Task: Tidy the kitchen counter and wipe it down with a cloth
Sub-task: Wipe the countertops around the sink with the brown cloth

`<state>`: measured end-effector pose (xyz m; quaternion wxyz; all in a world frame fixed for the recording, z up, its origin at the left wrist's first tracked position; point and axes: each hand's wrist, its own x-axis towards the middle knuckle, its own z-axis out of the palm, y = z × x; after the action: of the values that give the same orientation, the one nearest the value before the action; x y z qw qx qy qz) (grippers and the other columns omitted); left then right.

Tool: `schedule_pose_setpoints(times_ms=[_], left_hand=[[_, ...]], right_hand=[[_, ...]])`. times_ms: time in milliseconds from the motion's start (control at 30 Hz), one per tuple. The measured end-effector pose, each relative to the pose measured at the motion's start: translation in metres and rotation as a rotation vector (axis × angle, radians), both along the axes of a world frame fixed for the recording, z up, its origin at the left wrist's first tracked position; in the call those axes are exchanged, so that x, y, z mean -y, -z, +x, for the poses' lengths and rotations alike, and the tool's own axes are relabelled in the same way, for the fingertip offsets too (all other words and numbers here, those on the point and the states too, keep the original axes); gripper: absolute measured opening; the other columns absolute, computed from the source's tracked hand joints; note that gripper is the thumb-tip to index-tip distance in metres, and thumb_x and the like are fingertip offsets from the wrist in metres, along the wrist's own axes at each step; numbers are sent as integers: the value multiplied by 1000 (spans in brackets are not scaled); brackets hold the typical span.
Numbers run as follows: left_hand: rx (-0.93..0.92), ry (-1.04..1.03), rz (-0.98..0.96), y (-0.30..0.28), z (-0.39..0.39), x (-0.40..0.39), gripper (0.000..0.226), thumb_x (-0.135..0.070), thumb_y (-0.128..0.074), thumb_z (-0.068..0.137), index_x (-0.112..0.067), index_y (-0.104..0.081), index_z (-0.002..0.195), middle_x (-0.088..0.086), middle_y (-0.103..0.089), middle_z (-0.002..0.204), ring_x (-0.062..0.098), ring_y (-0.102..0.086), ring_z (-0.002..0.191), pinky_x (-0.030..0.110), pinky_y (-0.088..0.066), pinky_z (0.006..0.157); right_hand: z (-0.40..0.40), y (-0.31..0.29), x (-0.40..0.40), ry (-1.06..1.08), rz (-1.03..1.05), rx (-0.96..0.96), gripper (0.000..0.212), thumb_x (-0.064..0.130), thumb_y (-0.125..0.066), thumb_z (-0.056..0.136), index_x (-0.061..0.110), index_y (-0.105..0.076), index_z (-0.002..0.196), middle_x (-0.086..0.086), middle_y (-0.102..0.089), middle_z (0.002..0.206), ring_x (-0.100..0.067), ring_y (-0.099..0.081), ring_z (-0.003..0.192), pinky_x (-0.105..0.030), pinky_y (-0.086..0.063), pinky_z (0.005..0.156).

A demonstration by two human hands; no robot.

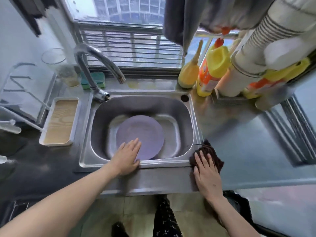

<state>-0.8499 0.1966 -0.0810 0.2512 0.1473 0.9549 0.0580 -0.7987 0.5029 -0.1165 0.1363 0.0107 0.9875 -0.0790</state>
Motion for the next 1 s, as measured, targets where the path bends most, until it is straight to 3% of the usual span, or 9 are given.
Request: schedule_pose_setpoints(times_ms=[100, 200, 267, 433, 567, 667, 800, 933, 1000], left_hand=[[-11, -11, -18, -3, -26, -17, 65, -32, -34, 96, -12, -4, 149, 6, 2, 158, 19, -5, 146, 36, -7, 117], [1, -43, -47, -2, -44, -28, 64, -33, -34, 96, -12, -5, 149, 5, 0, 158, 19, -7, 146, 36, -9, 117], [22, -99, -43, -1, -55, -34, 64, -33, -34, 96, -11, -5, 149, 5, -1, 158, 19, -7, 146, 36, -9, 116], [12, -245, 4, 1, -88, -45, 63, -31, -37, 95, -9, -11, 148, 9, -8, 158, 20, -12, 145, 34, -13, 116], [-61, -325, 60, 4, -120, -44, 60, -23, -38, 90, -5, -24, 145, 12, -23, 154, 23, -24, 142, 34, -19, 115], [-149, -358, 56, 8, -151, -33, 61, -13, -48, 85, -2, -31, 142, 16, -27, 152, 29, -30, 139, 39, -26, 113], [-179, -414, -40, 15, -198, -18, 72, -23, -50, 87, -3, -16, 147, 17, -9, 156, 31, -15, 144, 43, -21, 114], [-58, -460, -173, 24, -221, -3, 80, -34, -43, 91, -9, 6, 148, 13, 13, 157, 27, 3, 146, 42, -12, 116], [-38, -445, -203, 28, -220, 2, 82, -33, -44, 90, -10, 8, 148, 12, 15, 156, 27, 2, 146, 43, -12, 116]], right_hand=[[-48, 1, -27, 138, -70, 43, 52, 33, -19, 99, 17, -19, 149, -1, -15, 157, -24, -8, 146, -36, -8, 117], [-100, -6, -39, 26, -186, 56, 62, 37, -7, 96, 4, -21, 147, -9, -11, 157, -26, -5, 146, -31, 5, 116], [-134, -13, -32, -5, -336, 101, 53, 28, -13, 101, 1, -18, 146, -11, -10, 157, -22, -4, 146, -21, 12, 111], [-208, -16, 6, 107, -611, 55, 47, 21, -25, 102, 12, -19, 148, -5, -9, 158, -16, -2, 146, -23, 4, 115], [-253, -7, 24, 51, -444, 11, 49, 28, -20, 102, 17, -15, 149, 0, -5, 158, -20, 4, 146, -30, 3, 116], [-283, 0, 38, -98, -266, -62, 60, 40, -4, 94, 17, -15, 149, -2, -9, 158, -24, -2, 146, -37, -3, 117], [-313, 10, 68, -181, -196, -95, 79, 44, 8, 80, 16, -23, 148, -5, -18, 157, -27, -13, 144, -39, -8, 117], [-324, 12, 112, -135, -182, -178, 65, 37, -14, 87, 10, -51, 133, -12, -49, 140, -34, -43, 130, -48, -34, 106], [-330, 11, 143, -164, -231, -134, 64, 37, -15, 87, 12, -52, 132, -9, -49, 140, -32, -43, 131, -48, -33, 106]])
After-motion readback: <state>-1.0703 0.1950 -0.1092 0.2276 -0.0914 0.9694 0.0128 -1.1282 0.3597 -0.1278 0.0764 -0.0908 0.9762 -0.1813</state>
